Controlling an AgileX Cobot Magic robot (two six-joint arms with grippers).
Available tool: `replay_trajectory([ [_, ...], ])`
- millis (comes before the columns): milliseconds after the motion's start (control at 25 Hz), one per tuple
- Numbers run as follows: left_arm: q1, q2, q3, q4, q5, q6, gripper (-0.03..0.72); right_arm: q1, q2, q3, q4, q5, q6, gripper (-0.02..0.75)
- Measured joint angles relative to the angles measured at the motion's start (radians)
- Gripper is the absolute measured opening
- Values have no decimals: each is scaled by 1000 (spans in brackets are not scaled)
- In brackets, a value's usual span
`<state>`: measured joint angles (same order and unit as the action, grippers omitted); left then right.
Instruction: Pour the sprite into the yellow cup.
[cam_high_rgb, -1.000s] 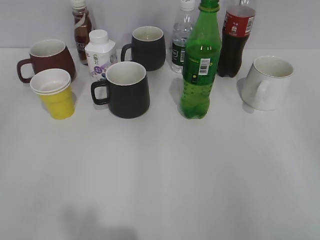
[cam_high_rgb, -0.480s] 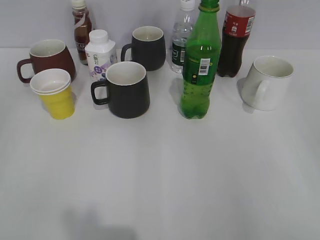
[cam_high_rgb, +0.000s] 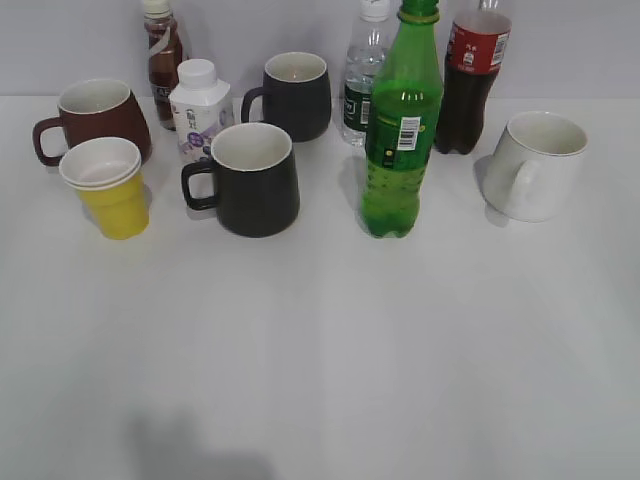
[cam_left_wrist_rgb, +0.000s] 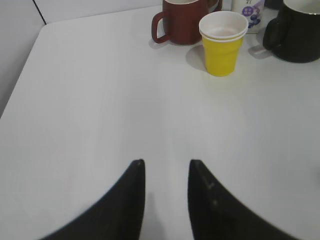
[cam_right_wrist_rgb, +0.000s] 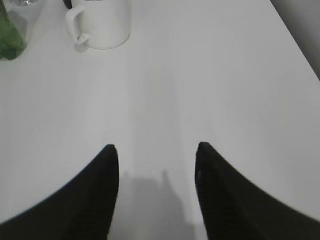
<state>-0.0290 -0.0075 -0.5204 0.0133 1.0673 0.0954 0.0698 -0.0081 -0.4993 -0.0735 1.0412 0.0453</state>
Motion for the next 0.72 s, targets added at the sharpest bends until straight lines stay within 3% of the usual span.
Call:
replay_trajectory([
  [240,0,2,-17,0,-105,0,233,0,0,-14,31,-48,0,375],
  [480,0,93,50,-1,-506,0,235,0,98,0,299,-452,-11,375],
  [720,0,325,176,-32,-919,0,241,18,344,13,389,-650,-205,375],
])
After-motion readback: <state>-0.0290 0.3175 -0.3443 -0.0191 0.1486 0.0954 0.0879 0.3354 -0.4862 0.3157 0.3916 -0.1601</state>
